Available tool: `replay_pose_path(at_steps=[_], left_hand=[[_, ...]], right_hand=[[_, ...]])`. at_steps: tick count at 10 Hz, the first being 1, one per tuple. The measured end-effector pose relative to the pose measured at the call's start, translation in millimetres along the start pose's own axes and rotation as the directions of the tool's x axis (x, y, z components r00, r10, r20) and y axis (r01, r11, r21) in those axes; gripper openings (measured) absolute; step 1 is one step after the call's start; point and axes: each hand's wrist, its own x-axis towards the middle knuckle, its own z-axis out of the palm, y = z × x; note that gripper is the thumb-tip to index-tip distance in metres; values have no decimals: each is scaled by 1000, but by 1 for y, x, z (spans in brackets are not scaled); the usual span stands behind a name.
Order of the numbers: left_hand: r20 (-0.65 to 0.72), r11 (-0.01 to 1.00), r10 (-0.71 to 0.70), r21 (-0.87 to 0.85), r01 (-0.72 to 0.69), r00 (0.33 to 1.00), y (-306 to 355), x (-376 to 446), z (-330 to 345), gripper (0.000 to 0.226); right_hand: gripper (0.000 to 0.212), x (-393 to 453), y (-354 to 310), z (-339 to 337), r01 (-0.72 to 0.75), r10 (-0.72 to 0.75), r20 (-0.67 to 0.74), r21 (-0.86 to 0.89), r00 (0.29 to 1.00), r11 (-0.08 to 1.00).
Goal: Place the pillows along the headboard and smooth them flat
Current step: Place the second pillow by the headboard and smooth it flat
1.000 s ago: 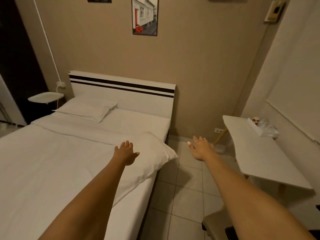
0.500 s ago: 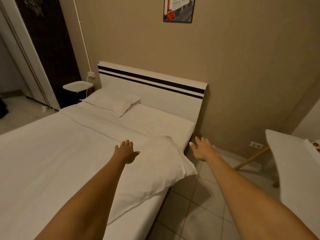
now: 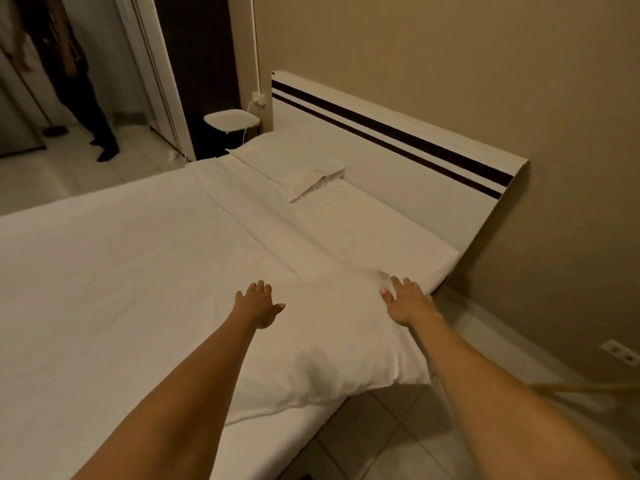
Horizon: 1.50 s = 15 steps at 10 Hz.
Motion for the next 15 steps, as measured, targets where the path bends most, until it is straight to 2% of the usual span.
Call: replay_pose_path(at_steps=[5, 7, 8, 9, 10, 11, 12, 13, 14, 15], left_hand=[[139, 972, -155, -158, 176, 978, -17, 126, 31, 69], [258, 915, -265, -237, 327, 929, -17, 141, 73, 68], [311, 847, -339, -309, 432, 888, -12, 147, 99, 69], [385, 716, -433, -402, 571, 815, -2, 154, 131, 69], [491, 455, -522, -531, 715, 697, 17, 160, 164, 66], [582, 133, -580, -622, 772, 569, 34, 171, 197, 70], [683, -209, -614, -623, 754, 395, 49, 180, 227, 82], [743, -429, -632, -571, 700, 219, 58, 186, 249, 93], [817, -615, -569, -499, 610, 95, 59, 187, 265, 113], [897, -766, -437, -408, 496, 64, 59, 182, 281, 131]], right_hand=[[63, 182, -49, 6, 159, -147, 163, -64, 976, 985], [63, 245, -69, 27, 295, -257, 247, -127, 934, 947], [63, 279, -78, 43, 368, -308, 306, -162, 901, 916], [64, 313, -90, 63, 455, -369, 375, -173, 851, 874], [64, 345, -100, 87, 528, -418, 429, -175, 801, 831], [65, 374, -106, 113, 564, -434, 477, -167, 764, 809], [69, 401, -110, 143, 577, -435, 535, -125, 725, 807], [74, 422, -107, 173, 578, -430, 595, -72, 679, 813], [77, 435, -105, 198, 607, -431, 615, -98, 660, 789], [78, 444, -105, 212, 614, -437, 584, -137, 684, 777]])
